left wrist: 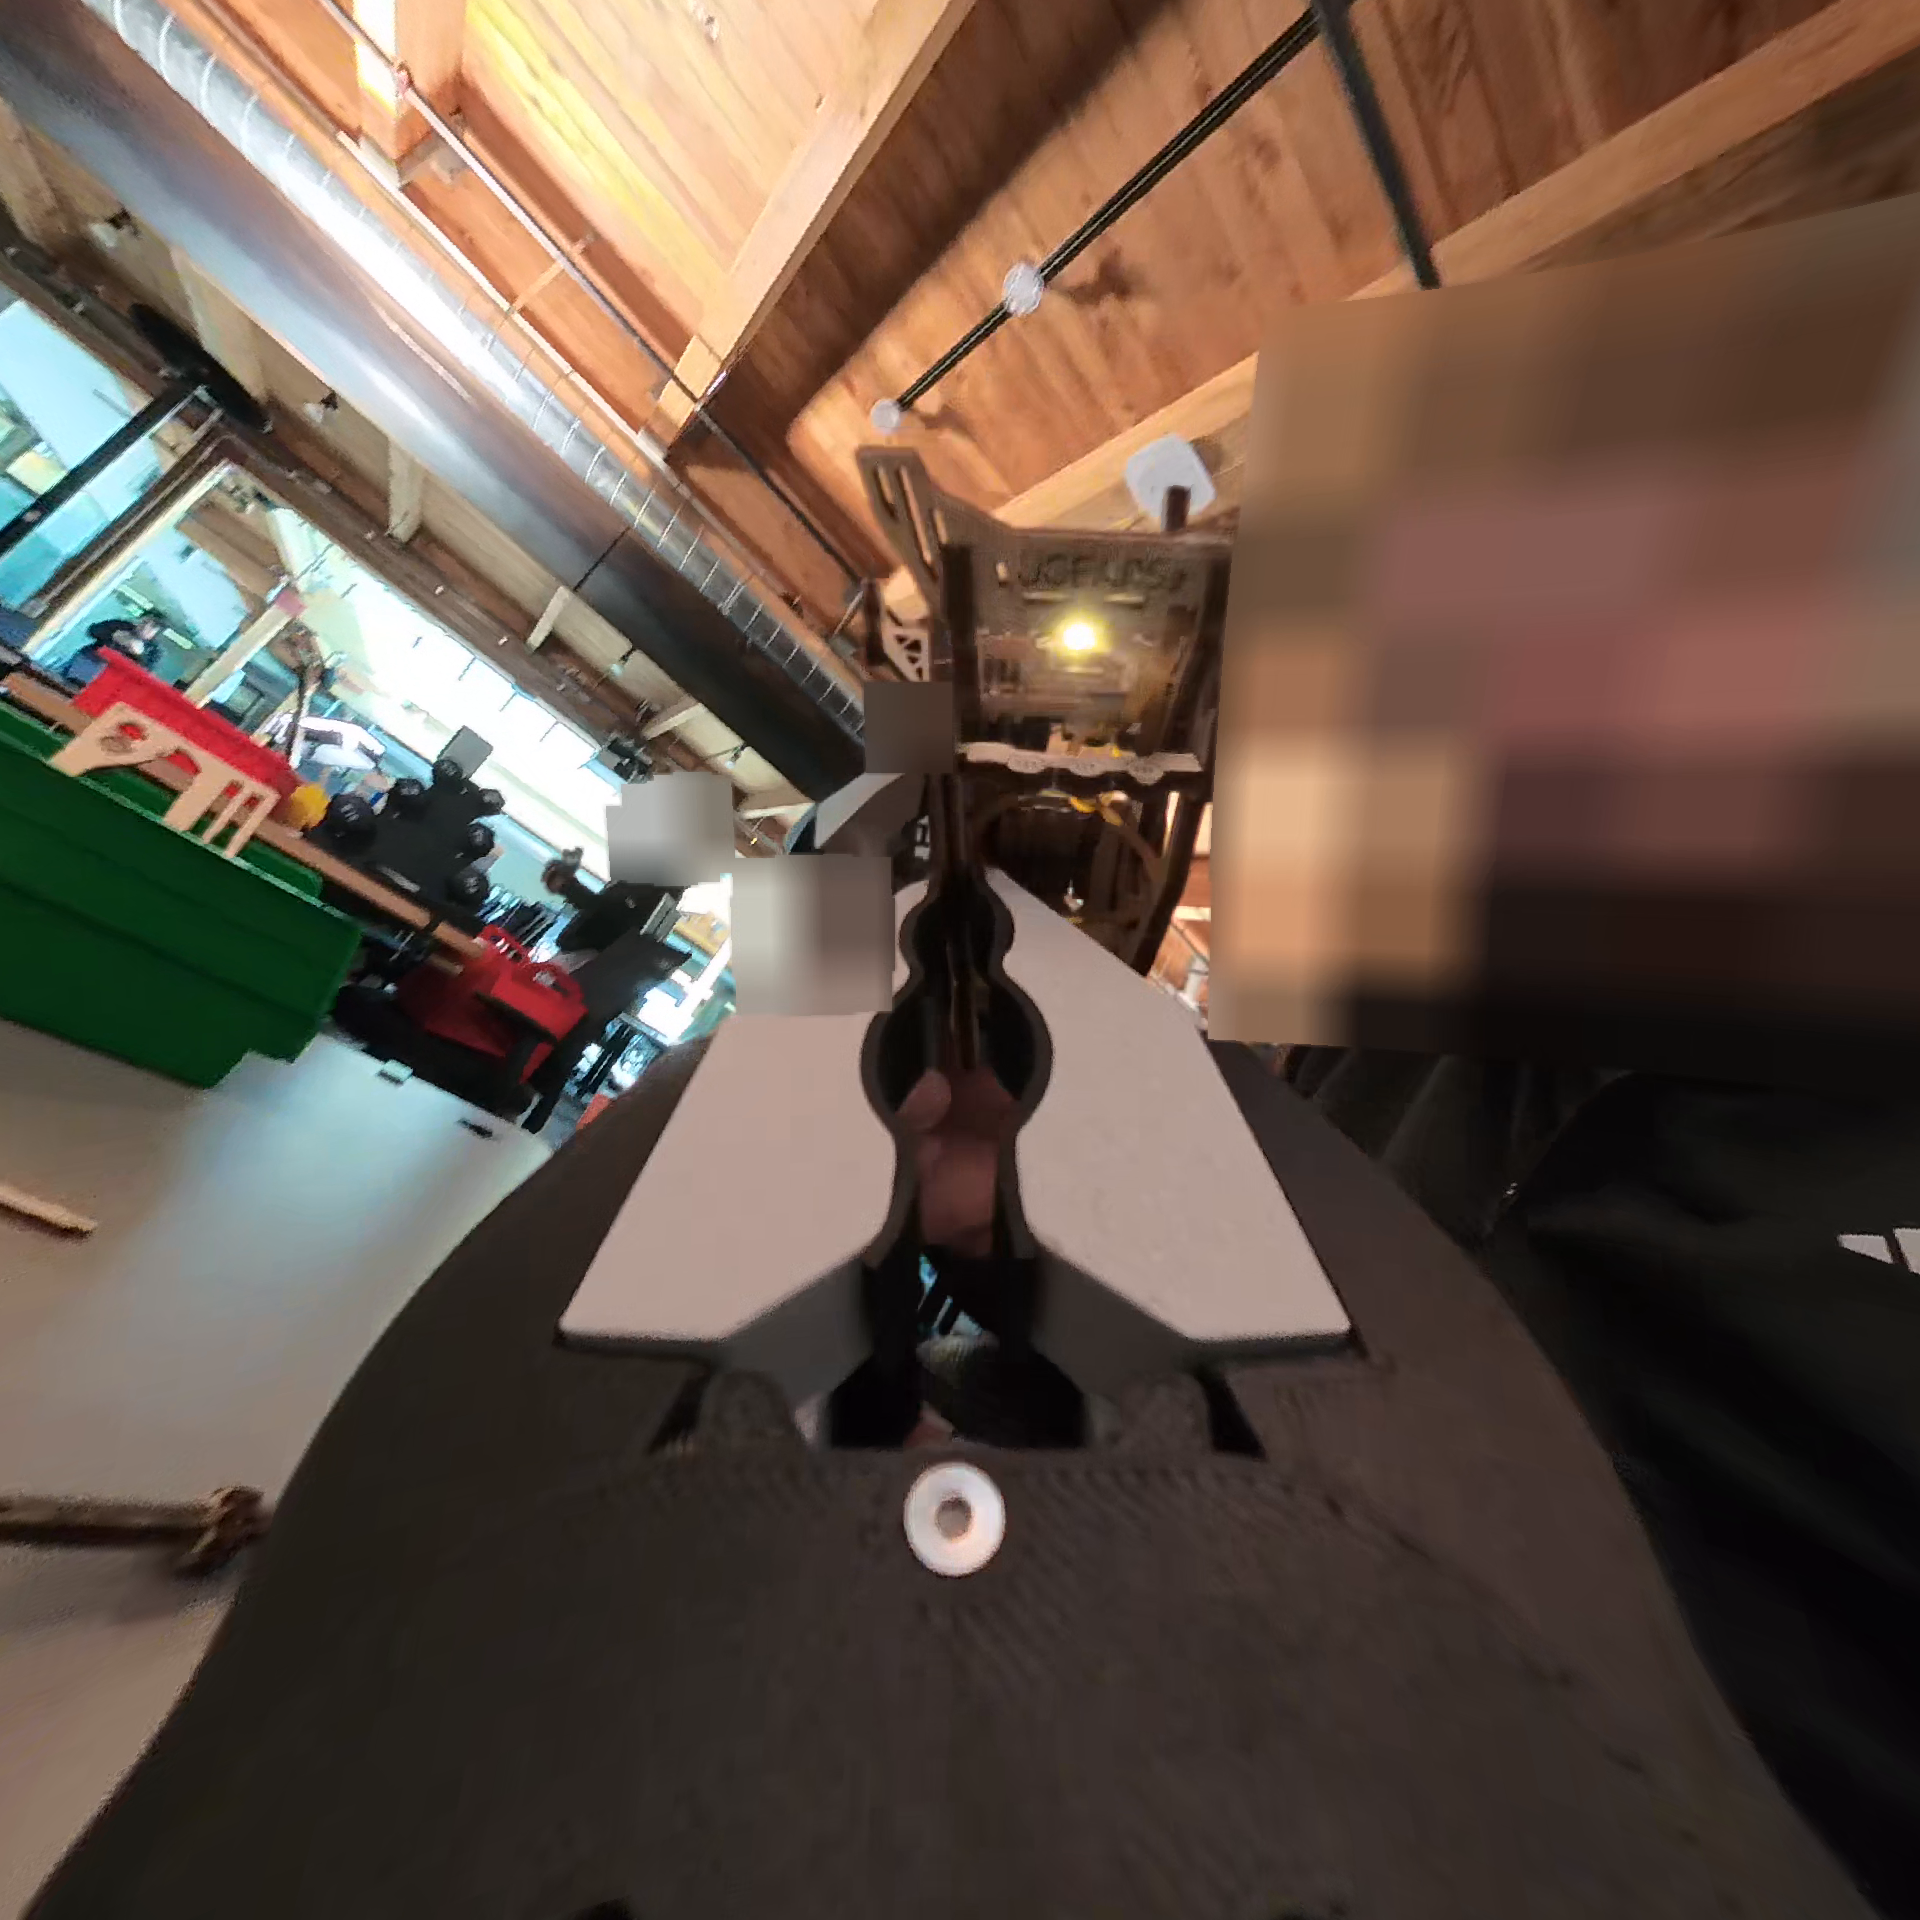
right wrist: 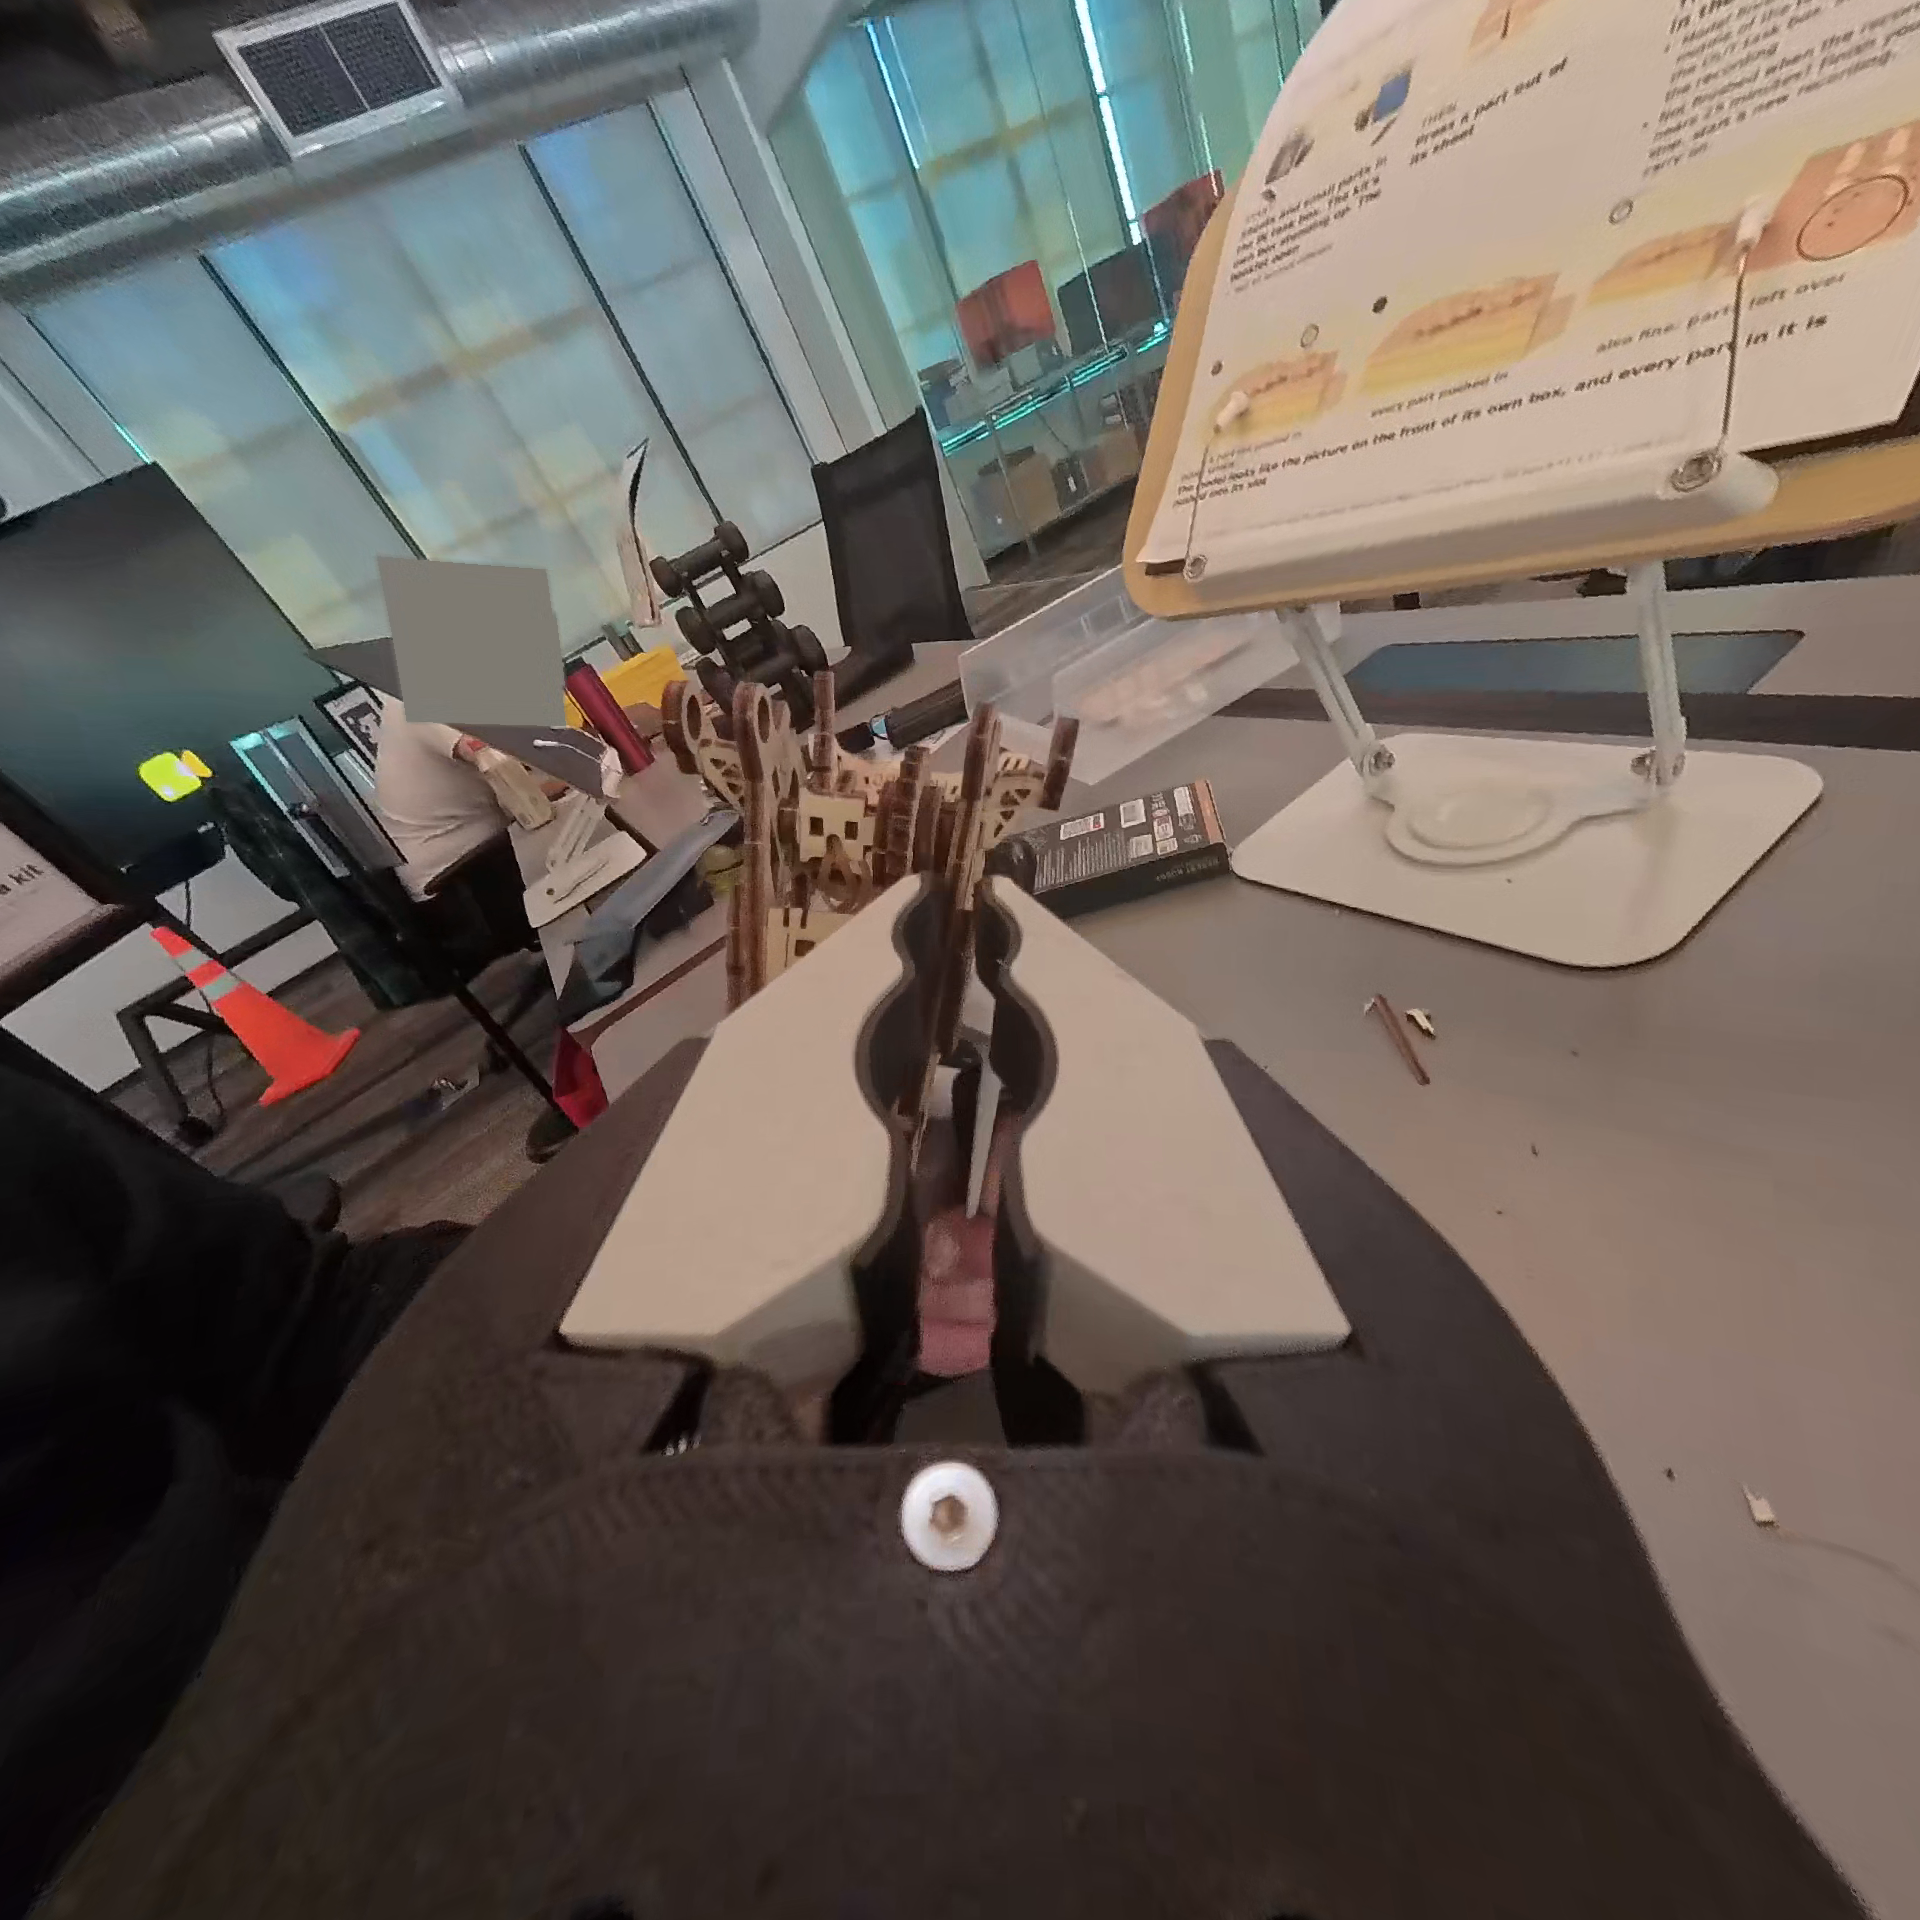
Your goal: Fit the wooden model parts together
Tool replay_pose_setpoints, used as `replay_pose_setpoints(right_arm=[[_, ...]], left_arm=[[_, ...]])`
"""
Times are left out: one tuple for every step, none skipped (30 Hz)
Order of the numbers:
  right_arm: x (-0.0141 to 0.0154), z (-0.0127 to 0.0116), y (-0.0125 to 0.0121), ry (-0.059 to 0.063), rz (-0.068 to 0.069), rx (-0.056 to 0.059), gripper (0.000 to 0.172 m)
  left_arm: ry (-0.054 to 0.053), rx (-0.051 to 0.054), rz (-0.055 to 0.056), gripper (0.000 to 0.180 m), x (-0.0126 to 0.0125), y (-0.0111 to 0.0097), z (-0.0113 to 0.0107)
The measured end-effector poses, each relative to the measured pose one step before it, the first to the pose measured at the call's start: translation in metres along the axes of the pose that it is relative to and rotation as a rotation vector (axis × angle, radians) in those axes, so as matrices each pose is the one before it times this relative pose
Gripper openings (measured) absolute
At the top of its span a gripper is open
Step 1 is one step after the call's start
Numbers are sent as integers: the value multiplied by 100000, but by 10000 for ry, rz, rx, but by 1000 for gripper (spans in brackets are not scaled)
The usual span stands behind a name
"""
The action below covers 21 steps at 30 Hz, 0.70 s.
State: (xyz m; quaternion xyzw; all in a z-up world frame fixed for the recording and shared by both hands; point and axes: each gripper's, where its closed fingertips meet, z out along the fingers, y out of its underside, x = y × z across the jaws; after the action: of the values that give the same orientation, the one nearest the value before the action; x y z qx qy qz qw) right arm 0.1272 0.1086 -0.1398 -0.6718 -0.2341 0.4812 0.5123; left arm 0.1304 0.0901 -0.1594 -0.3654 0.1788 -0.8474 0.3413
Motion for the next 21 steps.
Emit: replay_pose_setpoints(right_arm=[[386, 41, 234, 61, 123, 7, 2], [511, 33, 285, 123, 78, -19, 2], [535, 50, 304, 129, 73, -23, 1], [442, 47, 219, 108, 91, 7, 1], [267, 46, 97, 60, 57, 19, 1], [117, 51, 11, 29, -11, 15, 0], [190, 13, -54, 114, -67, 28, 0], [290, -8, -44, 162, -74, 36, 0], [340, -8, 21, 148, -39, 21, 0], [400, -20, 75, 178, -21, 4, 0], [443, -21, 123, 240, -80, -19, 0], [445, 19, 166, 285, -193, -58, 1], [445, 63, 242, 313, -275, -100, 0], [357, 103, 249, 257, -213, -99, 0], [219, 134, 209, 153, -81, -69, 1], [113, 189, 261, 98, -58, -114, 1], [-3, 233, 248, 74, -95, -116, 1], [-166, 242, 159, 9, -68, -63, 0], [-291, 272, 112, -54, -34, -46, 1], [-228, 243, 85, 23, -119, -62, 1], [-210, 213, 72, 74, -240, -88, 0]], left_arm=[[-203, -104, 17, 2, -299, -69, -220], [-379, -88, 69, 5, -552, -37, -243], [-514, 21, 72, 8, -761, -160, -288], [-385, 131, 1, 15, -598, -292, -302], [-185, 79, 9, 18, -307, -180, -299], [-359, 22, 65, 21, -531, -82, -317], [-383, -26, 183, 26, -474, -15, -282], [-468, -23, 121, 38, -612, -33, -338], [-606, -8, 85, 55, -840, -78, -473], [-618, 149, 136, 67, -751, -337, -615], [-739, 120, 343, 74, -654, -346, -571], [-527, -64, 602, 78, -107, -78, -427], [-341, 1, 546, 84, 292, -205, -271], [-354, -2, 482, 87, 285, -219, -173], [-372, -185, 434, 94, 137, 33, -48], [-460, -298, 419, 98, -71, 207, 86], [-494, -283, 441, 100, -121, 274, 290], [-374, -266, 361, 102, -58, 338, 432], [-29, -227, 252, 101, 292, 326, 475], [36, -250, 133, 96, 213, 377, 434], [-106, -132, 138, 86, -78, 248, 289]])
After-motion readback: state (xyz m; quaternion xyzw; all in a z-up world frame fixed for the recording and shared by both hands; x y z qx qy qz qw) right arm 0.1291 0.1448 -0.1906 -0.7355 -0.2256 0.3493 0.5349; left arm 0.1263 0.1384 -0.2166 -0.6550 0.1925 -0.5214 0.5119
